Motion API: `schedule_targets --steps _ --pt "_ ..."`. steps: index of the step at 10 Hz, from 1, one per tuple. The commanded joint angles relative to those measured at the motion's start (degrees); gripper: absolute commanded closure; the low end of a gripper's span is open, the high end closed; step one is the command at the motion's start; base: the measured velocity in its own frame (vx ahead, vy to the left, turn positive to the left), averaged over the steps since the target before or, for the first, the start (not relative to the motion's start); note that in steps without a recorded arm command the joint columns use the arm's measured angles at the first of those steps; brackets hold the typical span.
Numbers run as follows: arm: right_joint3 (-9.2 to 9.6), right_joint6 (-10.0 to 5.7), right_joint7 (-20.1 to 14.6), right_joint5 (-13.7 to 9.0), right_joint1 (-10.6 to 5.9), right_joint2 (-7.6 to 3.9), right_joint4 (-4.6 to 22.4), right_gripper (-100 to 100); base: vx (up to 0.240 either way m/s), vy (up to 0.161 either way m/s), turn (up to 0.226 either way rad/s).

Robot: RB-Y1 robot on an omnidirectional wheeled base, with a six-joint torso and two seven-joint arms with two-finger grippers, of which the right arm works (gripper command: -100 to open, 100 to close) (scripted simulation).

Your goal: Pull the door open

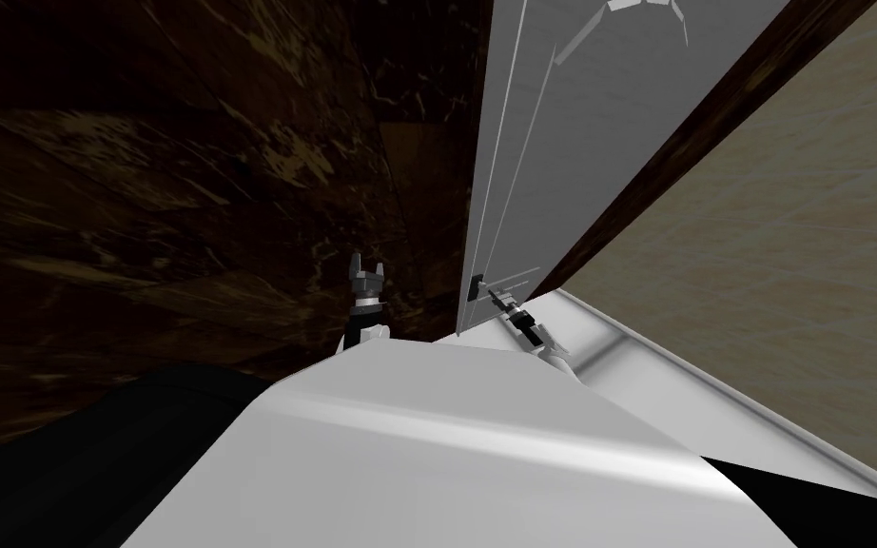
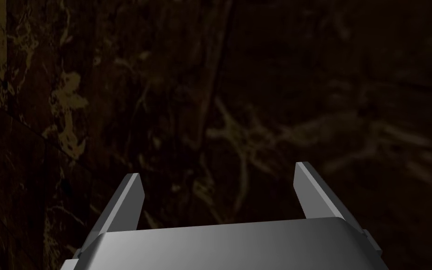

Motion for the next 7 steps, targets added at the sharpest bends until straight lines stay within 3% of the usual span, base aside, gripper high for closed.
schedule_targets --steps 1,5,6,7 --pt "0.01 0.0 0.0 0.01 0.0 0.01 0.0 100 -0.024 -0.019 0.0" --pt "0.01 0.0 0.0 0.01 0.0 0.01 0.0 100 0.0 0.0 0.0" --pt "0.21 -0.58 -0.29 0.28 0.52 -0.51 -0.47 -100 -0.13 -0.065 -0.08" --pt "0.27 -0.74 -0.37 0.35 0.66 -0.65 -0.6 -100 -0.199 -0.067 -0.028"
